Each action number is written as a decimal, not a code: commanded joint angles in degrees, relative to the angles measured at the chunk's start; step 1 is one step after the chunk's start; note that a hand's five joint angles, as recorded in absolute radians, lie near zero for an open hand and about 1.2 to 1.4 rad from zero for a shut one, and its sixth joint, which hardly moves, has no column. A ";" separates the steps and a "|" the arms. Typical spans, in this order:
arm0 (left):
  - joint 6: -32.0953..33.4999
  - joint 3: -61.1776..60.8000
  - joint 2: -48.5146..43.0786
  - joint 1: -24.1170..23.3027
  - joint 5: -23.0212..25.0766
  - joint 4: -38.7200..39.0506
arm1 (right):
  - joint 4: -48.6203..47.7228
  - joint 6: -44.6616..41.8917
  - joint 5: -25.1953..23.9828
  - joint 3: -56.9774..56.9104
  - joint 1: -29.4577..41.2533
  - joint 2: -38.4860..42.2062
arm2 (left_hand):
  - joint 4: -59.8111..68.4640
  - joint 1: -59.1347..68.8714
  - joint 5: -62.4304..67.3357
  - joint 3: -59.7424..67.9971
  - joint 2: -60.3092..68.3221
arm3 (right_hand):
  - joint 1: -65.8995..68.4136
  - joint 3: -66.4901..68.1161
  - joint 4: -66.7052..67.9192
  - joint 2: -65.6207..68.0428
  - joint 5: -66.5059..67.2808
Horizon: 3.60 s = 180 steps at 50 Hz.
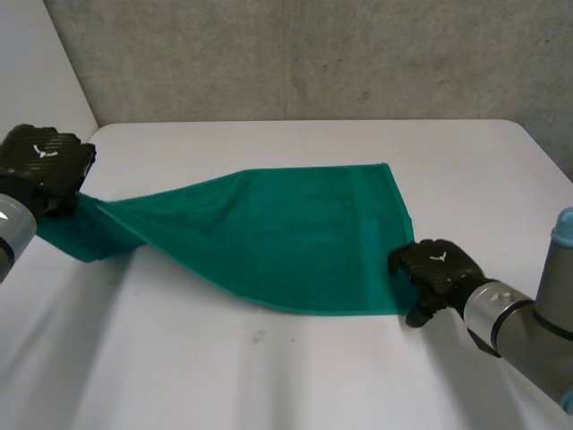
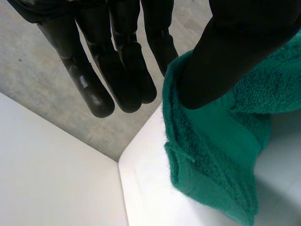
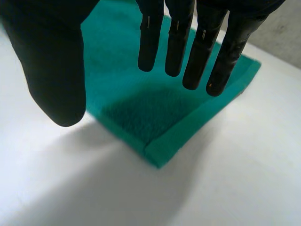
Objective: Fold the towel.
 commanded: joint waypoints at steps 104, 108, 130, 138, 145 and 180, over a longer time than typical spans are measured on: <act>-1.04 14.43 -27.58 -8.03 -2.38 9.60 | 24.08 -20.36 12.53 -32.70 -5.37 12.70 | 11.59 15.06 14.50 11.74 11.49 | 52.60 49.12 49.06 48.76 48.89; -0.78 22.08 -34.96 -8.73 -4.31 10.04 | 21.53 -19.48 15.52 -39.73 -5.19 18.58 | 11.59 15.06 14.50 11.74 11.49 | 52.60 49.12 49.06 48.76 48.89; -1.04 29.57 -46.85 -12.69 1.57 33.04 | 18.89 -11.94 24.66 -57.15 -1.41 29.51 | -58.41 -54.94 -55.50 -58.26 -58.51 | -17.40 -20.88 -20.94 -21.24 -21.11; -1.30 21.23 -38.42 -12.86 1.40 36.49 | 13.75 -10.08 22.39 -37.37 -2.37 10.84 | -58.41 -54.94 -55.50 -58.26 -58.51 | -17.40 -20.88 -20.94 -21.24 -21.11; -1.48 12.17 -31.20 -12.78 1.66 36.58 | 8.96 -10.08 14.74 -21.12 -2.64 2.25 | -58.41 -54.94 -55.50 -58.26 -58.51 | -17.40 -20.88 -20.94 -21.24 -21.11; -1.57 0.91 -22.76 -11.72 1.13 36.41 | -0.53 -27.99 14.47 -18.82 -23.29 5.06 | -58.41 -54.94 -55.50 -58.26 -58.51 | 52.60 49.12 49.06 48.76 48.89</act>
